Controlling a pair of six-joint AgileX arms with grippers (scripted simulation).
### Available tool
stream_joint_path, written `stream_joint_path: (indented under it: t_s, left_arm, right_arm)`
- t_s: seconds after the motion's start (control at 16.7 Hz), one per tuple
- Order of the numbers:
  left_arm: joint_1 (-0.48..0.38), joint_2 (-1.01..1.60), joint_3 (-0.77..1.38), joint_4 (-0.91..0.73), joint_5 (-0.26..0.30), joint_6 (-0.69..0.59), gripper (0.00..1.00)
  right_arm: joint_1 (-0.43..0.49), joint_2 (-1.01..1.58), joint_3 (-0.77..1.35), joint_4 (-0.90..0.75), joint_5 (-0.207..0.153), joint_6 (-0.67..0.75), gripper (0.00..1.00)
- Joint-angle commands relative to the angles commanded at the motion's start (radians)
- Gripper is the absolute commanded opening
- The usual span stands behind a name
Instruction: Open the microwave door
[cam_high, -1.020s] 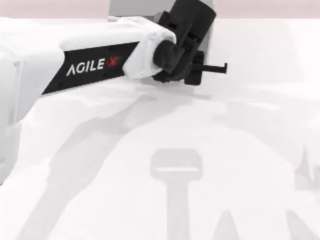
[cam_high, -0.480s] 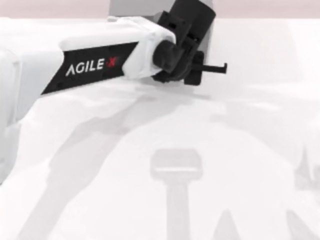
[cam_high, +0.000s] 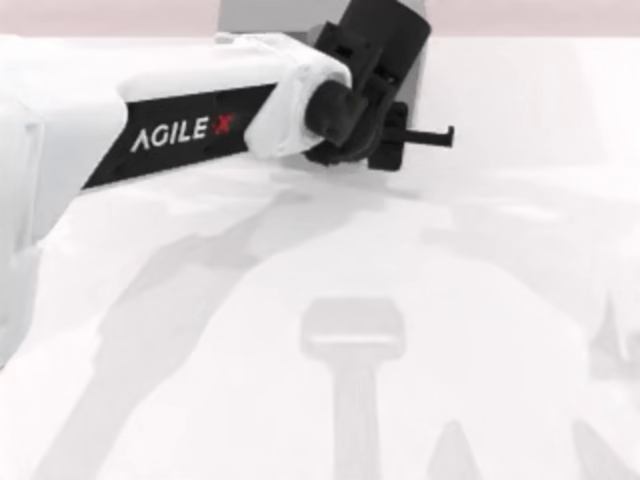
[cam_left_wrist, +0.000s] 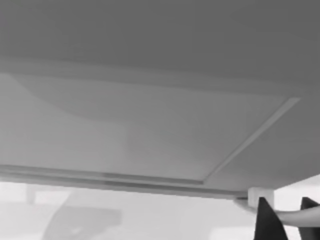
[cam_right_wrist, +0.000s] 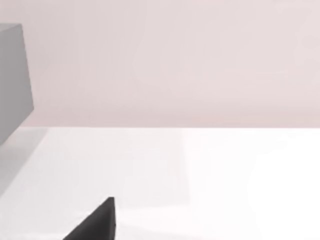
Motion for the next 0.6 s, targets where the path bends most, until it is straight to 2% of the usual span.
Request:
stream_joint_path:
  t_s: [0.6]
  left_arm:
    - [-0.005, -0.003, -0.008, 0.004, 0.011, 0.004, 0.00]
  right_arm:
    - [0.000, 0.000, 0.000, 0.000, 0.000, 0.000, 1.00]
